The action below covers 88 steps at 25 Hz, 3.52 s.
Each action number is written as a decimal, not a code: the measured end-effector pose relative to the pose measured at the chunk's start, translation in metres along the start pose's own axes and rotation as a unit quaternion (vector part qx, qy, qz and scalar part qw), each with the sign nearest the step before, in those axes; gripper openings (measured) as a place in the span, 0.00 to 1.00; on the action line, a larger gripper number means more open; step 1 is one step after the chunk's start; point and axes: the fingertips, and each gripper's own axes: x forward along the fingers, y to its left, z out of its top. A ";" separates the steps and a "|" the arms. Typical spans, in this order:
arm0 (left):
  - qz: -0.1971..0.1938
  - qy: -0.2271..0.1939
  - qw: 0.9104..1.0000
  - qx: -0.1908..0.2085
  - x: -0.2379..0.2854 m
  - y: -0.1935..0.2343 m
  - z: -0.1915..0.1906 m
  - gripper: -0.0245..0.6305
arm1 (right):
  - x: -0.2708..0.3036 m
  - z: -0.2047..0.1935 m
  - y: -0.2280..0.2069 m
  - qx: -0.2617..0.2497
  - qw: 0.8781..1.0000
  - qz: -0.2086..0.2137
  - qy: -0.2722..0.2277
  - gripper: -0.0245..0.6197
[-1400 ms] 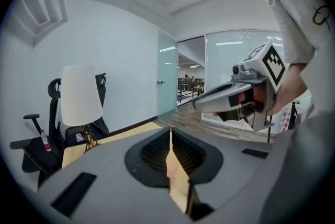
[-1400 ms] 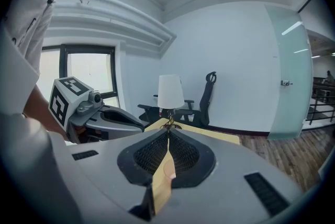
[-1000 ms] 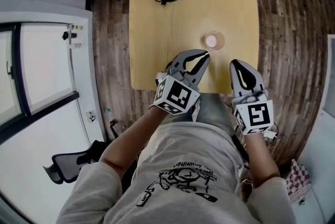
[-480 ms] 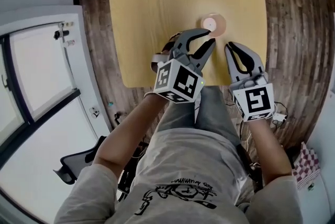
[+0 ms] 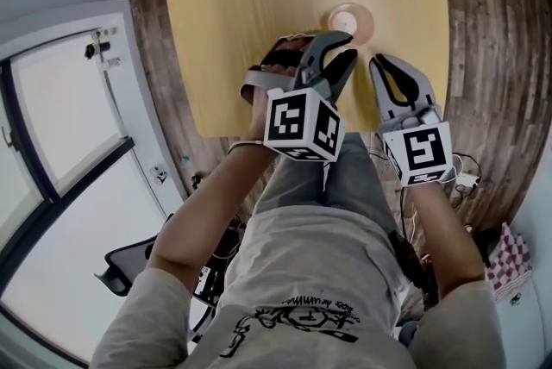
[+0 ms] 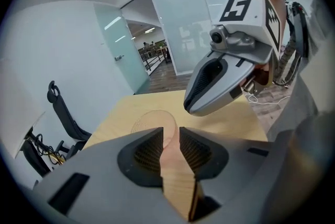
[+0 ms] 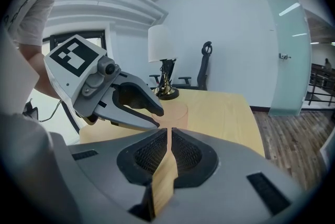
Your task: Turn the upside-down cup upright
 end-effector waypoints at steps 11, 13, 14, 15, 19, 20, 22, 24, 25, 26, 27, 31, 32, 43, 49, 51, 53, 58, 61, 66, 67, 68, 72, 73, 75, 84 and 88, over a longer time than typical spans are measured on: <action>0.001 0.039 0.998 0.046 0.012 -0.007 -0.001 0.14 | 0.006 -0.018 -0.001 -0.001 1.000 0.010 0.010 0.08; -0.001 0.042 0.998 0.054 0.014 -0.011 0.000 0.11 | 0.005 -0.020 -0.001 -0.001 1.000 0.010 0.010 0.08; -0.002 0.043 0.997 0.056 0.014 -0.012 0.000 0.10 | 0.004 -0.021 -0.001 -0.001 1.000 0.011 0.010 0.08; -0.003 0.044 0.997 0.056 0.014 -0.014 0.001 0.10 | 0.003 -0.023 -0.001 -0.001 1.000 0.011 0.011 0.08; -0.005 0.040 0.998 0.054 0.014 -0.018 0.001 0.08 | 0.002 -0.027 -0.002 0.001 1.000 0.011 0.013 0.08; -0.005 0.038 0.998 0.051 0.013 -0.018 0.002 0.08 | 0.002 -0.028 -0.002 0.002 1.000 0.011 0.013 0.08; -0.003 0.031 0.998 0.045 0.011 -0.017 0.004 0.08 | 0.003 -0.030 -0.003 0.003 1.000 0.012 0.015 0.08; -0.005 0.023 0.999 0.038 0.009 -0.016 0.007 0.07 | 0.004 -0.033 -0.003 0.005 1.000 0.014 0.016 0.08; -0.007 0.018 0.999 0.032 0.008 -0.015 0.008 0.07 | 0.004 -0.033 -0.004 0.006 1.000 0.016 0.016 0.08; -0.009 0.012 1.000 0.023 0.007 -0.013 0.010 0.07 | 0.004 -0.033 -0.004 0.008 1.000 0.017 0.014 0.08; -0.012 0.003 1.000 0.010 0.005 -0.012 0.013 0.07 | 0.005 -0.032 -0.004 0.011 1.000 0.019 0.011 0.08; -0.031 -0.056 0.995 -0.081 -0.010 0.000 0.026 0.07 | 0.006 -0.031 -0.008 0.028 0.999 0.026 0.006 0.09; -0.035 -0.072 0.991 -0.106 -0.014 0.004 0.029 0.07 | 0.007 -0.030 -0.008 0.026 0.999 0.027 0.007 0.12; -0.115 -0.245 0.901 -0.339 -0.062 0.034 0.045 0.07 | 0.019 -0.028 -0.005 0.033 0.999 0.039 -0.004 0.44; -0.182 -0.305 0.838 -0.415 -0.072 0.034 0.042 0.07 | 0.020 -0.022 -0.009 -0.022 1.000 0.009 -0.009 0.48; -0.195 -0.321 0.820 -0.431 -0.072 0.034 0.039 0.07 | 0.021 -0.017 -0.007 -0.014 0.999 0.020 -0.024 0.48; -0.202 -0.344 0.798 -0.452 -0.074 0.037 0.036 0.07 | 0.022 -0.011 -0.001 0.012 0.997 0.050 -0.050 0.48; -0.201 -0.394 0.748 -0.494 -0.081 0.046 0.032 0.07 | 0.010 0.008 0.006 0.193 0.961 0.142 -0.142 0.48; -0.196 -0.397 0.745 -0.499 -0.080 0.046 0.029 0.07 | 0.005 0.017 0.001 0.284 0.927 0.163 -0.183 0.50; -0.189 -0.400 0.742 -0.504 -0.075 0.045 0.030 0.07 | 0.003 0.024 0.001 0.373 0.881 0.200 -0.210 0.56; -0.188 -0.400 0.741 -0.506 -0.073 0.045 0.030 0.07 | 0.003 0.027 -0.001 0.392 0.870 0.208 -0.217 0.57; -0.187 -0.401 0.740 -0.507 -0.072 0.045 0.030 0.07 | 0.003 0.030 -0.003 0.412 0.857 0.214 -0.225 0.57; -0.186 -0.402 0.737 -0.510 -0.066 0.039 0.030 0.07 | 0.006 0.036 -0.013 0.480 0.808 0.231 -0.251 0.59; -0.187 -0.401 0.737 -0.511 -0.065 0.037 0.030 0.07 | 0.006 0.036 -0.015 0.495 0.797 0.234 -0.255 0.59; -0.189 -0.398 0.737 -0.512 -0.063 0.032 0.029 0.07 | 0.006 0.036 -0.018 0.521 0.776 0.240 -0.263 0.60; -0.193 -0.394 0.731 -0.523 -0.059 0.023 0.026 0.07 | 0.007 0.032 -0.028 0.558 0.751 0.226 -0.273 0.59; -0.192 -0.382 0.744 -0.513 -0.055 0.022 0.025 0.07 | 0.006 0.026 -0.031 0.562 0.748 0.221 -0.274 0.58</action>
